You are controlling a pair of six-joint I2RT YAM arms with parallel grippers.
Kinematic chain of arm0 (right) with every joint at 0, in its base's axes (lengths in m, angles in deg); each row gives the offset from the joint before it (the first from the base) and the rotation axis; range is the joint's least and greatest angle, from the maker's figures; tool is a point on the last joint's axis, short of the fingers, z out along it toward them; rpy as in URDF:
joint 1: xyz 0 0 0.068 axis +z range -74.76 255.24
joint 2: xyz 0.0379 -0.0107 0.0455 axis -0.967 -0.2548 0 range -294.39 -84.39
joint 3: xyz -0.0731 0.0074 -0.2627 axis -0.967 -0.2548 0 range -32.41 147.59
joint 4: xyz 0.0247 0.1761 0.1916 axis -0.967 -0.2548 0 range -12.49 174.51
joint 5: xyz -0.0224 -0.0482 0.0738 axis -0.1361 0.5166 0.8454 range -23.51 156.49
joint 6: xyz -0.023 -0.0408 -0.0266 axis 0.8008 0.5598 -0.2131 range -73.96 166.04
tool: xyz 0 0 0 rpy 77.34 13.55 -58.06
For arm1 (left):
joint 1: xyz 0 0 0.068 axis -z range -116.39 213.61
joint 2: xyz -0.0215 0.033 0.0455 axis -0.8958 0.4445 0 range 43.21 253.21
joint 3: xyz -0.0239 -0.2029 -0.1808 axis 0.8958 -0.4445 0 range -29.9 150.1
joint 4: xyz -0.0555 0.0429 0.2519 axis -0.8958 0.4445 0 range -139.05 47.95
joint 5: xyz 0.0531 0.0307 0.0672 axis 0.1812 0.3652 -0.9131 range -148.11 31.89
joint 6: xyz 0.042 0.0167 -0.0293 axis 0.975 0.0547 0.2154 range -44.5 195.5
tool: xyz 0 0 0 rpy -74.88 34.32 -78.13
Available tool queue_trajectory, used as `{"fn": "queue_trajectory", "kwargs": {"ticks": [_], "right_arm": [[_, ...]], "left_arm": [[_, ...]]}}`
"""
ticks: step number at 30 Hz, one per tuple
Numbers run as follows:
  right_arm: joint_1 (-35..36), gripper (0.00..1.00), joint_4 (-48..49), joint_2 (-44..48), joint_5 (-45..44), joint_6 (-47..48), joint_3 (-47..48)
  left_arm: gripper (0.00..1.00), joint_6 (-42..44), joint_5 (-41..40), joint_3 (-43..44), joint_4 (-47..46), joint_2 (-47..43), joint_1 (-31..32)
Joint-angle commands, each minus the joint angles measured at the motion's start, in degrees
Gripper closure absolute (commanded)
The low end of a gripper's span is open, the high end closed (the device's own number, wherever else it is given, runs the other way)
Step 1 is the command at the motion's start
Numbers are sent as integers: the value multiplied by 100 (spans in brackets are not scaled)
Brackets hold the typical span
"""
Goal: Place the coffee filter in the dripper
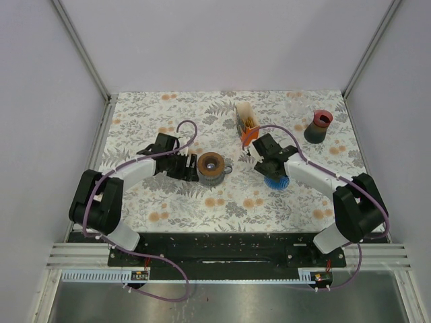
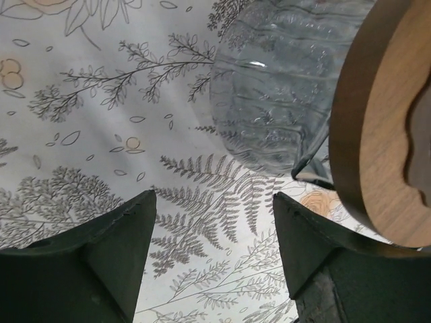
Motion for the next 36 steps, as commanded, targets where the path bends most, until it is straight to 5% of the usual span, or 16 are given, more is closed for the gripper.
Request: {"fn": "queue_trajectory", "kwargs": {"ticks": [1, 7, 12, 18, 28, 36], "right_arm": [[-104, 29, 292, -21, 114, 74, -45], [-201, 38, 363, -276, 264, 66, -45], [-272, 56, 257, -417, 325, -31, 95], [-272, 100, 143, -338, 580, -154, 227], [-298, 100, -919, 31, 1221, -856, 1035], [-553, 100, -2237, 234, 2083, -1963, 2799]], "left_arm": [[26, -426, 511, 38, -531, 160, 35], [26, -461, 301, 249, -558, 345, 26], [26, -479, 152, 583, -610, 459, 26], [26, -373, -183, 794, -725, 582, 26], [26, -136, -262, 1022, -111, 503, -176], [26, 303, -938, 1540, 935, 249, -290]]}}
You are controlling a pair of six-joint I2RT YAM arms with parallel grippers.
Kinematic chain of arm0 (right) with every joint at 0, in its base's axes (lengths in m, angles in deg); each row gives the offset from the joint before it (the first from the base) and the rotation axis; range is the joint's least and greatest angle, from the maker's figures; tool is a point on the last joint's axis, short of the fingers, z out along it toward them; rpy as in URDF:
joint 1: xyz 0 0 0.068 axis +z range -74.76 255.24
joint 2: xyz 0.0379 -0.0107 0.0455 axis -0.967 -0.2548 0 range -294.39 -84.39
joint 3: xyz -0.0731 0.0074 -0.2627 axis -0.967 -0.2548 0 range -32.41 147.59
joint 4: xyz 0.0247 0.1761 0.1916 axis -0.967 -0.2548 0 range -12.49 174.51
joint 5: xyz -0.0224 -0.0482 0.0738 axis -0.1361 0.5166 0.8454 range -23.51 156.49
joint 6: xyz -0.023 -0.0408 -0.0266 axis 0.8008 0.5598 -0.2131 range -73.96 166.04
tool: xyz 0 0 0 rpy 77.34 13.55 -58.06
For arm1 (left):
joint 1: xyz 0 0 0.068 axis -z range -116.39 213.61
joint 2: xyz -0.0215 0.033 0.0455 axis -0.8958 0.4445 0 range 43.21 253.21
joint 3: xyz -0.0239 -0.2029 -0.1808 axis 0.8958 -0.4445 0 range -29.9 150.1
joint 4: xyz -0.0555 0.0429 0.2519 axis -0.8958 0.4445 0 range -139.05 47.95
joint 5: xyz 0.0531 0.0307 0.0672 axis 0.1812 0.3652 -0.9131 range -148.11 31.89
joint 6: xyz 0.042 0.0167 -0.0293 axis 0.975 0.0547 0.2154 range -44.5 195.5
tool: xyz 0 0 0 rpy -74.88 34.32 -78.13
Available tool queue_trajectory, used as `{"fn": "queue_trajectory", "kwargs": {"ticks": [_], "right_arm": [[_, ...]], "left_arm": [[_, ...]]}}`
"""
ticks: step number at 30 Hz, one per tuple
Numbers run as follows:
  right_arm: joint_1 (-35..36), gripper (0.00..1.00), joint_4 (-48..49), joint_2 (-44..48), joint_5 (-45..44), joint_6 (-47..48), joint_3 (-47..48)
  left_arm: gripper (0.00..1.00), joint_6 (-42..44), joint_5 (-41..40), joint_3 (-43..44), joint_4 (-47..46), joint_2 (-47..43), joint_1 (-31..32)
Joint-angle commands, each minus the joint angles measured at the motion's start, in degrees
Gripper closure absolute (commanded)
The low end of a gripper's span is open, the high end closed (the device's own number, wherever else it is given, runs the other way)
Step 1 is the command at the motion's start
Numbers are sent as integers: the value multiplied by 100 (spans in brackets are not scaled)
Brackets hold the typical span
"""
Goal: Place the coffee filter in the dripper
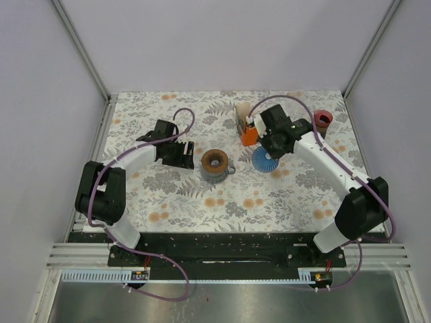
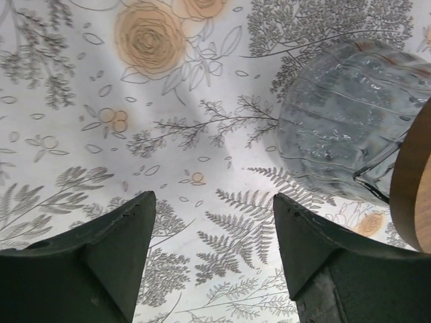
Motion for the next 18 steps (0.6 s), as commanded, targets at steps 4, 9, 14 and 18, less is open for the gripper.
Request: {"fn": "queue_trajectory", "kwargs": {"ticks": [4, 9, 14, 18], "right_arm": [[-142, 100, -1211, 58, 1278, -1365, 2051], [-142, 100, -1326, -591, 2930, -2358, 3046], [-116, 100, -1396, -1567, 3987, -3062, 3670], [95, 100, -1598, -2095, 3979, -3098, 4101]], "left_arm": [[26, 477, -727, 1086, 1100, -427, -177], [26, 521, -904, 1824, 1654, -629, -203], [26, 512, -492, 2449, 2041, -954, -203], [26, 249, 237, 2555, 2129, -1209, -186]]}}
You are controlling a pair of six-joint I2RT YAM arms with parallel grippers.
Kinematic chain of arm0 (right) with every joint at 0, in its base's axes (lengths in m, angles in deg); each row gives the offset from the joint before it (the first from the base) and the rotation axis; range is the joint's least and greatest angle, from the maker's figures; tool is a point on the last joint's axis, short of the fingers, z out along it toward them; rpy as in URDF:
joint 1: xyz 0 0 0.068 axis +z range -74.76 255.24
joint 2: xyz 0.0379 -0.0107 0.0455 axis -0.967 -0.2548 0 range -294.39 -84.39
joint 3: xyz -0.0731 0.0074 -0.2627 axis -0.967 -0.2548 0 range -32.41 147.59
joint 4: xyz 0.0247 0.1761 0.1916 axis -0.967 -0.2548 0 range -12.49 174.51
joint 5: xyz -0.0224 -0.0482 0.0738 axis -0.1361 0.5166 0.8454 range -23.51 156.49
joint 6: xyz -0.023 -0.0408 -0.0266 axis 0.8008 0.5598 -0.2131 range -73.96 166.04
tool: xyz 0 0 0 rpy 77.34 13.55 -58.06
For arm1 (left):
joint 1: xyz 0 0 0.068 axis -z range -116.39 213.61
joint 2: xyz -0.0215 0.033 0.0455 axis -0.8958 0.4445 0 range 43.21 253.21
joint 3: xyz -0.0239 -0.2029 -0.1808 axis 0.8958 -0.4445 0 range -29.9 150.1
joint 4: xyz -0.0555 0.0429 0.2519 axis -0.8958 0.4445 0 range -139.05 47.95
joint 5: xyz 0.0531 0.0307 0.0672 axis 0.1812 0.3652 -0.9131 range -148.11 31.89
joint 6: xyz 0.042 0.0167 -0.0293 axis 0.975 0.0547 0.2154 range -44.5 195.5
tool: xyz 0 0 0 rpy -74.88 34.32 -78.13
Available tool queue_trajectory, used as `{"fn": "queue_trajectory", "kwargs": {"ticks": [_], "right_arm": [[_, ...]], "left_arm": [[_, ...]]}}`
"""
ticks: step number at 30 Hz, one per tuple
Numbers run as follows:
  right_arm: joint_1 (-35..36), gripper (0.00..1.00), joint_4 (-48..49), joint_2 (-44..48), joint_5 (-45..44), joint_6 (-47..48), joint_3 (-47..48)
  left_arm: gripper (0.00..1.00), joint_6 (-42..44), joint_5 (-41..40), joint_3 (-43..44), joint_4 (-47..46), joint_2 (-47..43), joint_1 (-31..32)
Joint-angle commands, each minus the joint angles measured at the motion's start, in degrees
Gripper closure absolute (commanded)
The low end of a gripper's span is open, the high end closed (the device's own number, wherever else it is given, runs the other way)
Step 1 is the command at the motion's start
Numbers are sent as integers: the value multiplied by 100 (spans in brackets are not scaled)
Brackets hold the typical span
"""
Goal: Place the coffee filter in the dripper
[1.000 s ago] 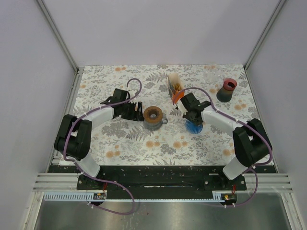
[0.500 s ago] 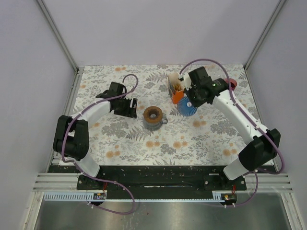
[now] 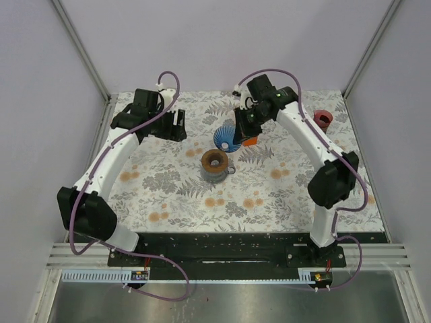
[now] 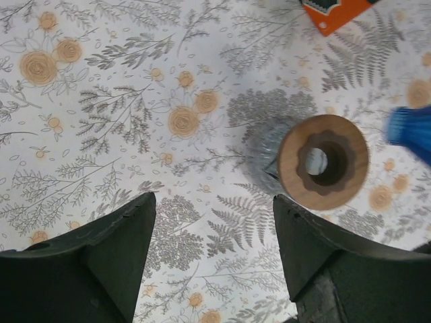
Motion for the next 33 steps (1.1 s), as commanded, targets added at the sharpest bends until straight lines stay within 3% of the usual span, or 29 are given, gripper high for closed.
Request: {"fn": "queue_trajectory", "kwargs": {"ticks": [1, 7, 24, 33], "right_arm": [[263, 100, -329, -432, 633, -406, 567], [431, 100, -627, -1039, 598, -318, 1069], [457, 100, -645, -1611, 502, -256, 876], [449, 100, -689, -1795, 387, -168, 849]], "left_arm": [[26, -258, 856, 286, 228, -453, 50], [26, -654, 1367, 269, 237, -384, 340], [32, -1252, 1052, -302, -202, -94, 868], [45, -1410, 823, -452, -405, 205, 877]]}}
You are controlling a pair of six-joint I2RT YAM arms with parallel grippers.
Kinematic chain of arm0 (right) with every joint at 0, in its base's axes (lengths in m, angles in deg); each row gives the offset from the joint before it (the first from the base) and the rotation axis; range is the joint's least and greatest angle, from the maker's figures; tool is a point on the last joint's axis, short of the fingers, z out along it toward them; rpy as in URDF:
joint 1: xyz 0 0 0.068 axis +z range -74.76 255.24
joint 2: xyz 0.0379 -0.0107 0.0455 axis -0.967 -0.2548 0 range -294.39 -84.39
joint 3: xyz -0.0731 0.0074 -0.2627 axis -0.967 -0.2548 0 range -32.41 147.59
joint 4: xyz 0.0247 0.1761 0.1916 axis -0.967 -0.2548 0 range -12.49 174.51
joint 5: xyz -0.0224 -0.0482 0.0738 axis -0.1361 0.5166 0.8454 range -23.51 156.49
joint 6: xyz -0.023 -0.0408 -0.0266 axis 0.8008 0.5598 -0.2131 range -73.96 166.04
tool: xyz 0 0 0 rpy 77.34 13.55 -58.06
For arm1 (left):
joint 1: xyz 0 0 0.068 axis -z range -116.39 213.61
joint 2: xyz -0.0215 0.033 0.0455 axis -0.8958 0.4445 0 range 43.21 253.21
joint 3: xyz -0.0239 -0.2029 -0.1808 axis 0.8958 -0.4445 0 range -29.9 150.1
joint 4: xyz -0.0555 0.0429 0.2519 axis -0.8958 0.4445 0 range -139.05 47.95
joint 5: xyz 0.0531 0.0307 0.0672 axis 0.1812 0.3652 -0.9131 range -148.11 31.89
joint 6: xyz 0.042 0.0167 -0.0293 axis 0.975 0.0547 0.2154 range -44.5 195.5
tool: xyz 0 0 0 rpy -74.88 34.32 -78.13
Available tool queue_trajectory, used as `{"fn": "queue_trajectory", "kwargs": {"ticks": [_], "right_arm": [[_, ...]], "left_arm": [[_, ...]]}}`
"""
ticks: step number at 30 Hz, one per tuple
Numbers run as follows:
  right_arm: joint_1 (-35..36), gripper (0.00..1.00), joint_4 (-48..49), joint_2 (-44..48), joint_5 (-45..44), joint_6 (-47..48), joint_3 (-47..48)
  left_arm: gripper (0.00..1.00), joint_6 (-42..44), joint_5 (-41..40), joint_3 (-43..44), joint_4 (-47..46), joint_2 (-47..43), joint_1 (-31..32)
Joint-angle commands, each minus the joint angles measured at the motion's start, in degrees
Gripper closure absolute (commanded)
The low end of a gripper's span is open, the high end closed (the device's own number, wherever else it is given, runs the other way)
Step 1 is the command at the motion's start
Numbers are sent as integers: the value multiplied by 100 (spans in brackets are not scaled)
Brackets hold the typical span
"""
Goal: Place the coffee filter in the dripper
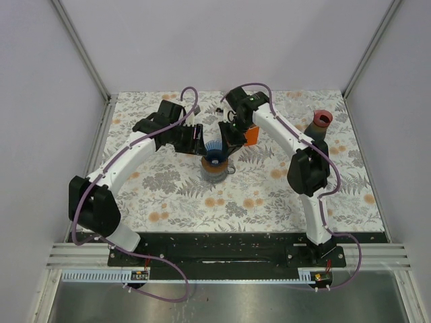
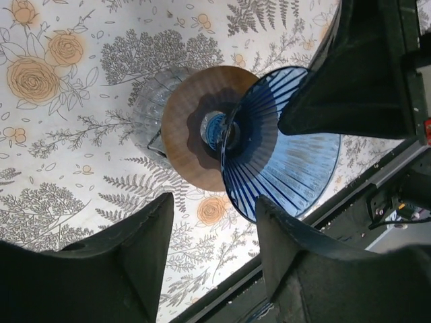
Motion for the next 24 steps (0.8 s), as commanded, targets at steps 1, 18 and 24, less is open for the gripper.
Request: {"fn": "queue_trajectory", "kwargs": {"ticks": [1, 18, 24], "right_arm": [[-4, 100, -62, -113, 55, 70, 43], [66, 100, 43, -385, 81, 53, -168], [75, 100, 131, -473, -51, 70, -387]], "left_arm": [[48, -188, -265, -34, -381, 90, -11], [100, -215, -529, -719, -364, 371, -11], [100, -224, -556, -1150, -416, 476, -11]]}}
